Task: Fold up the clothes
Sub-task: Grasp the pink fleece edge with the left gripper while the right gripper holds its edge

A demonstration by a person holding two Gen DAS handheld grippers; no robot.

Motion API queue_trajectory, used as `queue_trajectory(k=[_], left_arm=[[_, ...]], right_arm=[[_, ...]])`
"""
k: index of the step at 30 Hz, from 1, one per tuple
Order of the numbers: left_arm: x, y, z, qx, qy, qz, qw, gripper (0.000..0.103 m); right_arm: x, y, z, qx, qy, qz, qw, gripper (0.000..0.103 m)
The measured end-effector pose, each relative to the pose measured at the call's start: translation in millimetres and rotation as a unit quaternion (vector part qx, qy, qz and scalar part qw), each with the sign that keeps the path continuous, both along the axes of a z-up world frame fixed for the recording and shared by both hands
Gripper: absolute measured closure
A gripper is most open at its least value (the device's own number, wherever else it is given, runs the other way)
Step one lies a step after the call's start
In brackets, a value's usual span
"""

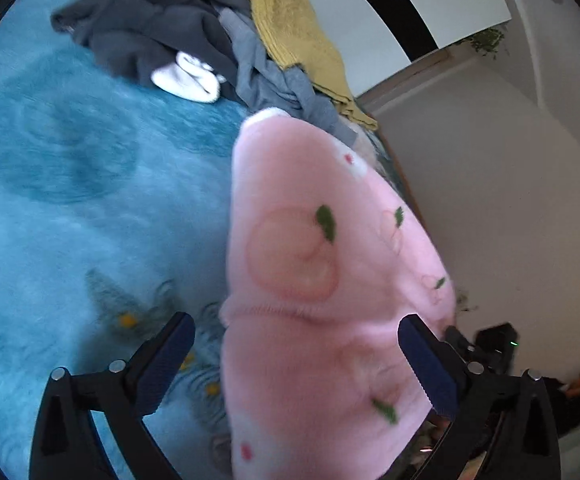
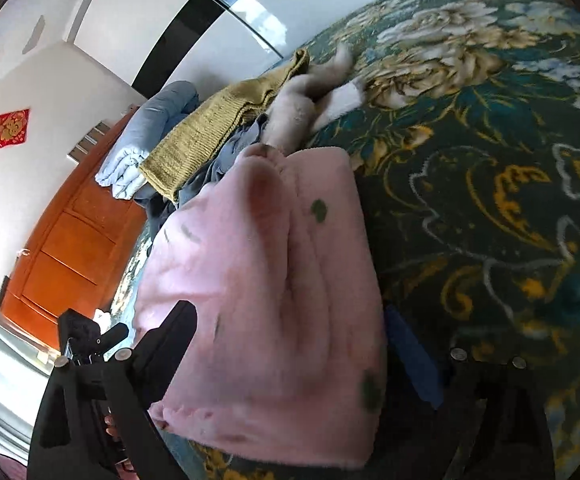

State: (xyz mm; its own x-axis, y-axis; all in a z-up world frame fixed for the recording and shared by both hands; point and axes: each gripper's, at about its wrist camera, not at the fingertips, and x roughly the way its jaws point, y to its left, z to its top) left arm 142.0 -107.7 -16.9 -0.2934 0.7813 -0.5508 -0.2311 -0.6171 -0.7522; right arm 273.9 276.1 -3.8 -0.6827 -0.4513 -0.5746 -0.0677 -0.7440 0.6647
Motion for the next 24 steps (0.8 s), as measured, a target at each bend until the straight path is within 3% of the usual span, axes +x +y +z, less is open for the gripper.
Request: queue_trajectory(k=[8,11,13,15,20,24], left_arm=[[-14,14,-1,0.008,-0.018,-0.003,0.9998,0.001],[-11,19,3,-0.012,-0.009,-0.003,0.9999,0.002],[-7,21,6,-0.022,-0.002,-0.001,0.9998,0.007],[-3,24,8,-0.028,0.001,-0.002,0.9996,0.025],[7,28,14,-0.042,0.011,-0.001,0.9991,0.050],[9,23,25,-0.037,0.018,0.002,0.9992,0.057]], right_arm=[[-38,8,-11,-0.043,-0.015,0.034,0.998,0.008],[-44,8,-11,-0.053,-0.016,0.034,0.998,0.008],[-45,6,-11,-0.054,-0.016,0.032,0.998,0.009],[-45,4,-11,-0.053,-0.021,0.024,0.998,0.012],[-38,7,-10,-0.073,-0.026,-0.001,0.997,0.041],[-29,9,-3,-0.088,-0.019,-0.007,0.996,0.054]])
